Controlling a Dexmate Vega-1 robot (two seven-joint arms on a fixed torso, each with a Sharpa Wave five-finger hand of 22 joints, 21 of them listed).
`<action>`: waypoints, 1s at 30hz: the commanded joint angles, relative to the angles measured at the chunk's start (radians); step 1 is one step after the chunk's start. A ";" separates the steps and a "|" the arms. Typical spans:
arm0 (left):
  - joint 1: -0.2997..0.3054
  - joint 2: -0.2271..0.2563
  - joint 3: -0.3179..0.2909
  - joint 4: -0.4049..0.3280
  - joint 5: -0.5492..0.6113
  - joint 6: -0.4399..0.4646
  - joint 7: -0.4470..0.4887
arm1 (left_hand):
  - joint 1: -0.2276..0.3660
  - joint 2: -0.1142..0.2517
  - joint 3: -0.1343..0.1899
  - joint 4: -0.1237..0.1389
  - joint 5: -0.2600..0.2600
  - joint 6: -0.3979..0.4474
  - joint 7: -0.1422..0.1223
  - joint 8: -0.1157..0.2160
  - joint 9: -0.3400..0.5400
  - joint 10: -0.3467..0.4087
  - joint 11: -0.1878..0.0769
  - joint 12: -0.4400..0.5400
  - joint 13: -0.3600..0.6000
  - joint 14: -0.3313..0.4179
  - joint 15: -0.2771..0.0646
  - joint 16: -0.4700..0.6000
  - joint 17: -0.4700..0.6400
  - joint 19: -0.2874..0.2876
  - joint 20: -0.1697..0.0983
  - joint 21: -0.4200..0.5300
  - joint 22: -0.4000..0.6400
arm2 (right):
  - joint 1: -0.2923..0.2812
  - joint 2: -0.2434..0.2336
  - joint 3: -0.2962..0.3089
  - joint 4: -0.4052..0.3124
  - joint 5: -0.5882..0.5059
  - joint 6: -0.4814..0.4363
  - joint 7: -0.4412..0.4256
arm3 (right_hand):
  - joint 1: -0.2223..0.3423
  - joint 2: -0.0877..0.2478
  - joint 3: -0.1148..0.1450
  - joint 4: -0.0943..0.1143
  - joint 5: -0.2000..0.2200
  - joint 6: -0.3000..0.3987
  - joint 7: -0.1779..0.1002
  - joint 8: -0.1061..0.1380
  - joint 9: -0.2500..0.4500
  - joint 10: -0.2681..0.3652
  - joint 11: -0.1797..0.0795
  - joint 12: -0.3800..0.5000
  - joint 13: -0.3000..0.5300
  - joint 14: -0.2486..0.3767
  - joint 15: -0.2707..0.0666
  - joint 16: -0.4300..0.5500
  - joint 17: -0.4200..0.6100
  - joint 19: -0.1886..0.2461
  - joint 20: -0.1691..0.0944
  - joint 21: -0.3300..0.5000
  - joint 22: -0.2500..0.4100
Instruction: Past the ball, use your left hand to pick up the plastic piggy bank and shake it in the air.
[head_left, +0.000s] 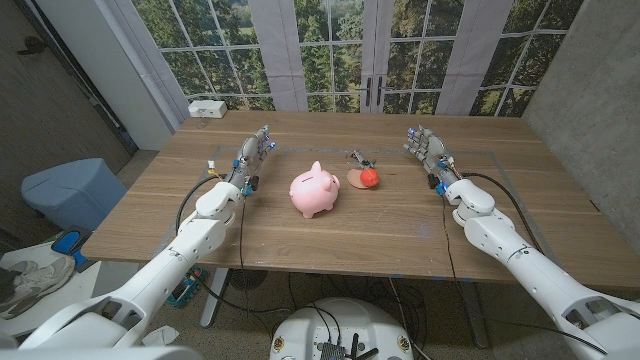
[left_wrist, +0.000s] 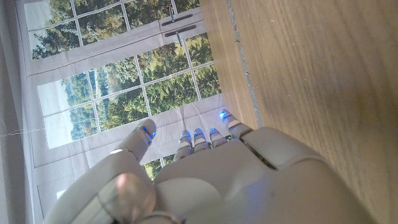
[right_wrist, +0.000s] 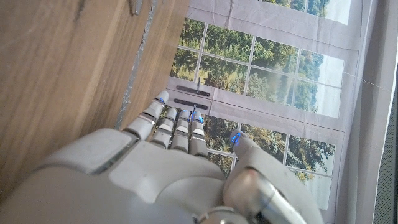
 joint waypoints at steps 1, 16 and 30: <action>-0.023 -0.019 0.004 0.044 0.005 -0.029 -0.015 | 0.008 0.035 0.006 -0.002 0.006 0.000 -0.009 0.005 0.002 -0.007 -0.002 0.006 0.003 -0.007 -0.073 0.004 0.003 0.000 -0.091 0.004 0.004 | 0.016 0.018 -0.010 0.036 0.002 -0.007 0.004 | 0.013 0.021 0.007 0.000 0.004 0.005 0.000 0.005 0.005 0.005 0.000 0.006 0.005 0.004 -0.082 0.007 0.003 0.008 -0.073 0.002 0.001; -0.027 0.010 0.048 -0.014 0.168 -0.040 0.103 | -0.018 -0.106 -0.088 -0.115 -0.005 0.048 -0.045 0.016 0.004 0.024 -0.035 0.008 0.004 0.076 -0.047 0.013 0.002 0.060 -0.056 -0.009 0.004 | 0.038 0.039 -0.011 0.092 -0.022 0.029 -0.016 | 0.051 -0.032 0.001 -0.085 -0.013 0.007 0.033 0.005 0.006 0.019 0.031 0.009 0.002 0.032 -0.009 0.012 -0.034 0.034 -0.012 -0.010 0.003; 0.046 0.076 0.080 -0.217 0.341 0.079 0.271 | -0.022 -0.177 -0.122 -0.177 -0.006 0.029 -0.058 0.011 0.006 0.020 -0.022 0.004 0.006 0.095 -0.031 0.008 0.004 0.072 -0.023 -0.021 0.006 | 0.018 0.040 0.004 0.115 -0.011 0.071 -0.003 | 0.061 -0.039 -0.004 -0.113 -0.019 0.012 0.044 0.007 0.006 0.028 0.043 0.010 0.001 0.041 -0.002 0.015 -0.045 0.042 -0.005 -0.015 0.004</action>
